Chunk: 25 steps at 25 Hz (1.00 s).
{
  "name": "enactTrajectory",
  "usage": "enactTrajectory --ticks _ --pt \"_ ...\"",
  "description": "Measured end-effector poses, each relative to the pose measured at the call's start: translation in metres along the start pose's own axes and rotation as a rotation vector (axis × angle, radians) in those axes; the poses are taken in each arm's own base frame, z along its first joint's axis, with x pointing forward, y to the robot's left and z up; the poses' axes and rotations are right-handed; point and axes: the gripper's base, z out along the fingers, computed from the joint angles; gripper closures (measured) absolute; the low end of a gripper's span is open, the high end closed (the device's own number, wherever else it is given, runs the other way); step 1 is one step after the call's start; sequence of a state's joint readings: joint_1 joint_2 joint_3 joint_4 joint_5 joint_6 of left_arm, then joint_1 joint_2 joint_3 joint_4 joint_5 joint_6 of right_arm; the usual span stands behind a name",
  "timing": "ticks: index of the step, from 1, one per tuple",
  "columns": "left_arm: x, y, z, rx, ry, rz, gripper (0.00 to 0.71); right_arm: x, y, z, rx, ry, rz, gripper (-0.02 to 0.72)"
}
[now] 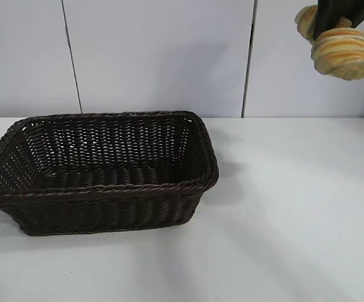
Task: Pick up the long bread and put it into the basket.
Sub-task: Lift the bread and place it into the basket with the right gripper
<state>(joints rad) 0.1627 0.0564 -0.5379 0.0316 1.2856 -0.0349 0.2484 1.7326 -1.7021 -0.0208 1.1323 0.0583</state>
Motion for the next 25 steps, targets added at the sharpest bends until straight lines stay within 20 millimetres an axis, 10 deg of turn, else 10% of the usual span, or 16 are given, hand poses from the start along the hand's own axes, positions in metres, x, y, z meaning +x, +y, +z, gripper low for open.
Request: enactTrajectory --ticks 13,25 --pt "0.000 0.000 0.000 0.000 0.000 0.000 0.116 0.022 0.179 0.008 -0.278 -0.148 -0.361 0.580" --pt "0.000 0.000 0.000 0.000 0.000 0.000 0.116 0.020 0.205 0.050 -0.275 -0.209 -0.416 0.598"
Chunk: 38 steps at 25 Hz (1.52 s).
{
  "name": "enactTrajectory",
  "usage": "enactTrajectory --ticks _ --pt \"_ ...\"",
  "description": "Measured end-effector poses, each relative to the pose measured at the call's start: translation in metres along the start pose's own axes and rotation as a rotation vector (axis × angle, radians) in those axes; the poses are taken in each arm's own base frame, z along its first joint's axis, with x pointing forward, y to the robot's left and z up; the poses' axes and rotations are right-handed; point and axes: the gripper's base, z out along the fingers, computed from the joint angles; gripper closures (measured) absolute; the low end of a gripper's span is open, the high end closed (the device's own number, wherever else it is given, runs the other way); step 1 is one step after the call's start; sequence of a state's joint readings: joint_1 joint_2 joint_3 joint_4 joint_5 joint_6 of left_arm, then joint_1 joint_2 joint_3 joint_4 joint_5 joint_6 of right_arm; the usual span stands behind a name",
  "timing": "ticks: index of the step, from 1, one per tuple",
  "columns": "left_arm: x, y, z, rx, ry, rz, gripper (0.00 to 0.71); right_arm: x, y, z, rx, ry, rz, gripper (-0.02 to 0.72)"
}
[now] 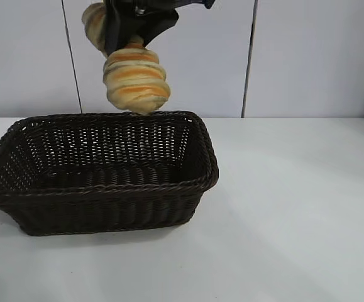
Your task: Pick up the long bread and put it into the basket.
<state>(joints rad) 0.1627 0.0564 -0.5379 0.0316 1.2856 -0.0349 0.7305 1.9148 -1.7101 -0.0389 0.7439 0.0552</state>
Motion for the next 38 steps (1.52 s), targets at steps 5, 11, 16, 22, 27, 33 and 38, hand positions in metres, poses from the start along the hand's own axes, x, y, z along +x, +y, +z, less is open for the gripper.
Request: enactTrajectory --ticks 5,11,16,22,27,33,38 --pt "0.000 0.000 0.000 0.000 0.000 0.000 0.116 0.019 0.000 0.059 0.011 0.075 -0.017 0.599" --pt "0.000 0.000 0.000 0.000 0.000 0.000 0.116 0.038 0.000 0.107 0.024 0.106 -0.007 0.599" --pt "0.000 0.000 0.000 0.000 0.000 0.000 0.116 0.037 -0.001 0.109 0.032 0.088 -0.011 0.599" --pt "0.000 0.000 0.000 0.000 0.000 0.000 0.116 0.037 -0.001 0.109 0.033 0.082 -0.012 0.391" --pt "0.000 0.000 0.000 0.000 0.000 0.000 0.116 0.036 -0.001 0.109 0.034 0.077 0.014 0.206" --pt "0.000 0.000 0.000 0.000 0.000 0.000 0.116 0.036 -0.001 0.109 0.034 0.076 0.037 0.188" --pt "0.000 0.000 0.000 0.000 0.000 0.000 0.116 0.028 -0.001 0.095 0.033 0.042 0.046 0.188"
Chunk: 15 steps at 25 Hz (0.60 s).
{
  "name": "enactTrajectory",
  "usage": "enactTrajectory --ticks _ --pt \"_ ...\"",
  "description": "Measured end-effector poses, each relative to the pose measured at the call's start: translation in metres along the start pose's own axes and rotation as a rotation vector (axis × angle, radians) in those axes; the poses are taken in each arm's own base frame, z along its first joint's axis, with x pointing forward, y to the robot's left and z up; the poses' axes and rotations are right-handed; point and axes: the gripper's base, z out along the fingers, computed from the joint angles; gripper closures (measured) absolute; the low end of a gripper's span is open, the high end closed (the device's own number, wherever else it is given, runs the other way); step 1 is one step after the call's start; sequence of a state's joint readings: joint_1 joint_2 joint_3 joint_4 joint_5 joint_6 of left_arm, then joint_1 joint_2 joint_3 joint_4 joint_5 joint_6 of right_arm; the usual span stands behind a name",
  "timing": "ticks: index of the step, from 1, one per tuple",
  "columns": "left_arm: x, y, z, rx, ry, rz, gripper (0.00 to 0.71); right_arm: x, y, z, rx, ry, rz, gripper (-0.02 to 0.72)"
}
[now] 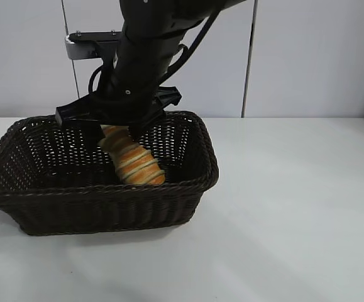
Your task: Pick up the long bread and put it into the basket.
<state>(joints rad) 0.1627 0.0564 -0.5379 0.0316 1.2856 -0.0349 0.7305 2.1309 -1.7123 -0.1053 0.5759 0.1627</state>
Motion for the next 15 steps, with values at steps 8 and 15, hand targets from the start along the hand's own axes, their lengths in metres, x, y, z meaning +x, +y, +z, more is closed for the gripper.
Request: enactTrajectory --ticks 8,15 --pt "0.000 0.000 0.000 0.000 0.000 0.000 0.116 -0.041 -0.003 -0.108 -0.015 -0.218 0.014 0.188" --pt "0.000 0.000 0.000 0.000 0.000 0.000 0.116 -0.047 -0.013 -0.195 0.024 -0.306 0.001 0.188"
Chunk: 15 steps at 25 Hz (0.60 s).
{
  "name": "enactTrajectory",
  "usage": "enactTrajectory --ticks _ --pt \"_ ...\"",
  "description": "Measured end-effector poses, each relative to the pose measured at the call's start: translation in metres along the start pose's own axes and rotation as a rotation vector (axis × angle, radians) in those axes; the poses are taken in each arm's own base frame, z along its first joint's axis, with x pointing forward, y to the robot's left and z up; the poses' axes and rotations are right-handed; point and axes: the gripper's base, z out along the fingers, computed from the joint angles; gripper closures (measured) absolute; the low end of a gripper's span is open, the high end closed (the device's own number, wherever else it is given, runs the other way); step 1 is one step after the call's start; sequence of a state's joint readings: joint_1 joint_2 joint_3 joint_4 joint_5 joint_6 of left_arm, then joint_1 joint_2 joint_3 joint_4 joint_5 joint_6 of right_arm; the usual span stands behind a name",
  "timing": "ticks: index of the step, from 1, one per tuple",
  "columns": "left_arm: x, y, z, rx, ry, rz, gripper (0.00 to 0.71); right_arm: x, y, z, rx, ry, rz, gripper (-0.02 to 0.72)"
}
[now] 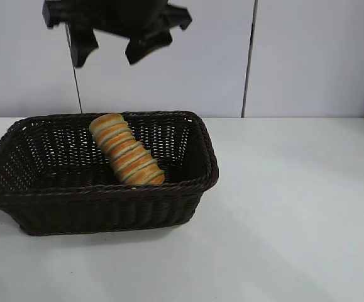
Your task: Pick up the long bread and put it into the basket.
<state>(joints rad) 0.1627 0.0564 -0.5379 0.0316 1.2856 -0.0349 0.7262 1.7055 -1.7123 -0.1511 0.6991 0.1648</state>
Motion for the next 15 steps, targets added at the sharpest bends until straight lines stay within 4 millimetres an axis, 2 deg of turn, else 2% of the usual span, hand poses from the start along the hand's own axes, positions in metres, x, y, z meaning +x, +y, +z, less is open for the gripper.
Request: enactTrajectory --ticks 3,8,12,15 --pt "0.000 0.000 0.000 0.000 0.000 0.000 0.116 0.002 -0.028 -0.014 0.104 0.060 0.037 0.188" --pt "0.000 0.000 0.000 0.000 0.000 0.000 0.116 0.018 -0.111 -0.043 0.379 0.212 0.184 0.188" --pt "0.000 0.000 0.000 0.000 0.000 0.000 0.116 0.031 -0.171 -0.089 0.586 0.268 0.295 0.188" --pt "0.000 0.000 0.000 0.000 0.000 0.000 0.116 0.040 -0.205 -0.127 0.711 0.257 0.374 0.188"
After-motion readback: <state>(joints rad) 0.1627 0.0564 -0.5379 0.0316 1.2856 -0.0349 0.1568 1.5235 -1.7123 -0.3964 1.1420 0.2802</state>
